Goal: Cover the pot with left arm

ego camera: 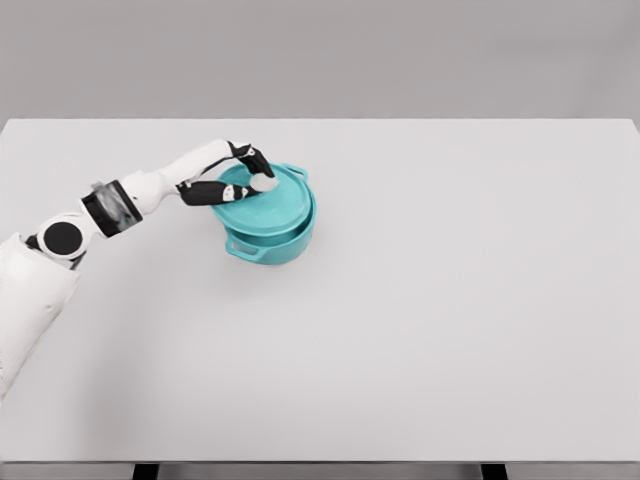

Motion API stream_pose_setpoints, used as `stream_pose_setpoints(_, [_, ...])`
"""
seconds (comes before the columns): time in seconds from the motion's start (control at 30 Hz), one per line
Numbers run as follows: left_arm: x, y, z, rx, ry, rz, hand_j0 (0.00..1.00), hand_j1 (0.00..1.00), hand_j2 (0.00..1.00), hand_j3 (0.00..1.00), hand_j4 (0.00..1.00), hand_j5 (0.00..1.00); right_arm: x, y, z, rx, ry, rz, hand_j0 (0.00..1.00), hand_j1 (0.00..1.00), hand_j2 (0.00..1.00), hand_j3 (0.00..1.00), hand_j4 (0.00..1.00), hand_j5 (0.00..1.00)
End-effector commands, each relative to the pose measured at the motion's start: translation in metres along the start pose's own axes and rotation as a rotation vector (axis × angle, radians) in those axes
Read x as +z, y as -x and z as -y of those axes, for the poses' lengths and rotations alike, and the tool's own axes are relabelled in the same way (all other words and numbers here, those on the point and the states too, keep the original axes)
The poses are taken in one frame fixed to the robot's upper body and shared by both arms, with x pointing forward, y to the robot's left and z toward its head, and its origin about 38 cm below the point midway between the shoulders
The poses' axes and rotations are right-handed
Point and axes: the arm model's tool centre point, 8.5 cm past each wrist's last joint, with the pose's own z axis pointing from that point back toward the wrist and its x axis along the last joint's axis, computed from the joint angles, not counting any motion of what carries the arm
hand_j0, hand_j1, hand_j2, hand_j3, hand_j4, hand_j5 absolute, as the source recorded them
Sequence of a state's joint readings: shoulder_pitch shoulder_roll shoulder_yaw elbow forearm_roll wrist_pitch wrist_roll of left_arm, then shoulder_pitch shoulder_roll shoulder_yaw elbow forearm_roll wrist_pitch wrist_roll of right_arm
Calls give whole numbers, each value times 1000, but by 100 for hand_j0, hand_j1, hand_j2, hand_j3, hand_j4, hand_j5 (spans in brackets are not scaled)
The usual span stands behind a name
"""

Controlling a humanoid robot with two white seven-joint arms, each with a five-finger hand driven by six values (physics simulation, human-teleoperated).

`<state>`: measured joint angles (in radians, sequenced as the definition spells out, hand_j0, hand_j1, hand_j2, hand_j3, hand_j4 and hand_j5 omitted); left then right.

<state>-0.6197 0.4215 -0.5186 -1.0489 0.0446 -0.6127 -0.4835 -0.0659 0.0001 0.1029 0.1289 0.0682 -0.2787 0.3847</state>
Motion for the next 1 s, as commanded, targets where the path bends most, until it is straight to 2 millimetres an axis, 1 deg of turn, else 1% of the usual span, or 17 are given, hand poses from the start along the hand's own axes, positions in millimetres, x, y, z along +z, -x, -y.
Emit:
stream_pose_setpoints(0.0, [-4,-1,2,7,-4,6,48,48,48,48,48,48,0,0,0,-1,0,1,100,100,100,100,100,100])
stream_pose_setpoints(0.13, [-4,-1,1,9,-20,6,47,47,47,47,47,47,0,0,0,1,0,0,100,100,100,100,100,100])
stream_pose_setpoints(0.27, [-2,1,6,18,-17,1,47,47,47,47,47,47,0,1,0,0,-1,-1,100,100,100,100,100,100])
stream_pose_setpoints(0.67, [-5,0,10,28,-33,8,47,47,47,47,47,47,0,0,0,-1,0,1,100,100,100,100,100,100])
stream_pose_setpoints(0.8, [-4,2,13,34,-35,4,48,48,48,48,48,48,0,0,0,1,0,0,100,100,100,100,100,100])
stream_pose_setpoints(0.87, [-3,3,14,36,-37,2,54,54,54,54,54,54,0,1,0,0,-1,-1,100,100,100,100,100,100])
stream_pose_setpoints(0.9, [-2,3,14,37,-37,0,63,63,63,63,63,63,0,0,0,1,0,0,100,100,100,100,100,100])
stream_pose_setpoints(0.93, [-2,3,14,38,-38,1,65,65,65,65,65,65,0,0,0,1,0,0,100,100,100,100,100,100])
stream_pose_setpoints(0.97, [-2,3,14,38,-39,1,71,71,71,71,71,71,0,0,0,1,0,0,100,100,100,100,100,100])
